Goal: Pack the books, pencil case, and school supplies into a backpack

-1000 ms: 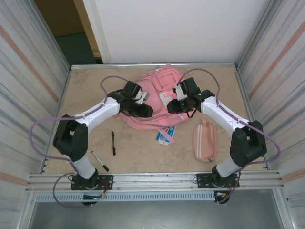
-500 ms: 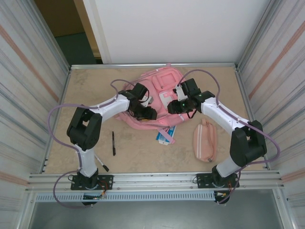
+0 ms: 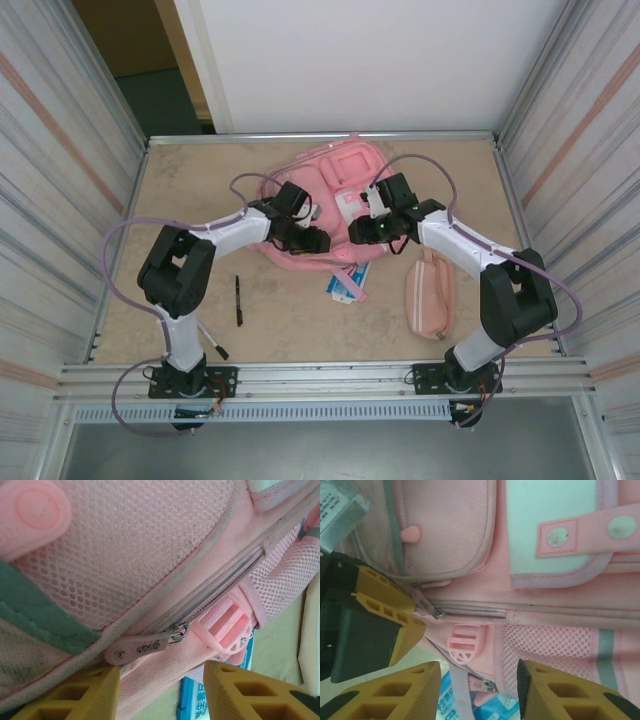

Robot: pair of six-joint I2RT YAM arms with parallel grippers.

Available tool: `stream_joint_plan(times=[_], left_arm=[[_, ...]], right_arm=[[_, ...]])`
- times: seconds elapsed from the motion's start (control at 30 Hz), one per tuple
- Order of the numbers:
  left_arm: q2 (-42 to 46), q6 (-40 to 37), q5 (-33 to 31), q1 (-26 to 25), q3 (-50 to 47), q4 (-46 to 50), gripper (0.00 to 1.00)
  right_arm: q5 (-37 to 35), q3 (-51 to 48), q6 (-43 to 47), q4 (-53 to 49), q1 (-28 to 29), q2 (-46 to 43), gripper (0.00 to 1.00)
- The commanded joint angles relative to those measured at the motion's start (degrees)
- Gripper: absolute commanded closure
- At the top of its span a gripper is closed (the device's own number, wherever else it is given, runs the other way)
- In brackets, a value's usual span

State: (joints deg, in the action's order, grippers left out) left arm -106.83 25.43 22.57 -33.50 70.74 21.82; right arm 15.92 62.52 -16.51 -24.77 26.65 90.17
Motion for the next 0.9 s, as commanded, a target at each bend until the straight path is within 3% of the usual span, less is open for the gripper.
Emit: stream_joint_plan(times=[0.0, 0.17, 0.3, 0.57, 0.77, 0.87], left_arm=[[4.62, 2.16, -7.13, -0.11, -4.42, -5.75, 0.52], [5.7, 3.35, -9.47, -0.11, -6.68, -9.38, 0.51], [3.2, 3.25, -4.59, -0.15, -6.12, -12.55, 0.51], [1.67, 2.48, 3.34, 0.05, -6.98, -20.17, 0.7], [1.37, 2.38, 8.85, 0.06, -8.36, -23.68, 0.75], [1.27, 1.23, 7.56, -0.1, -8.42, -22.2, 0.75]], right_arm=[[0.12, -1.15, -2.95, 1.45, 0.54, -1.49, 0.57], [0.4, -1.84, -4.97, 3.34, 1.28, -0.79, 0.57], [-0.84, -1.77, -5.23, 3.69, 2.51, -1.11, 0.57], [-0.65, -2.92, -6.47, 5.54, 2.97, -0.04, 0.57], [-0.77, -4.08, -7.12, 6.19, 2.66, 0.97, 0.57], [0.23, -4.01, -7.91, 6.77, 2.15, 1.51, 0.58]])
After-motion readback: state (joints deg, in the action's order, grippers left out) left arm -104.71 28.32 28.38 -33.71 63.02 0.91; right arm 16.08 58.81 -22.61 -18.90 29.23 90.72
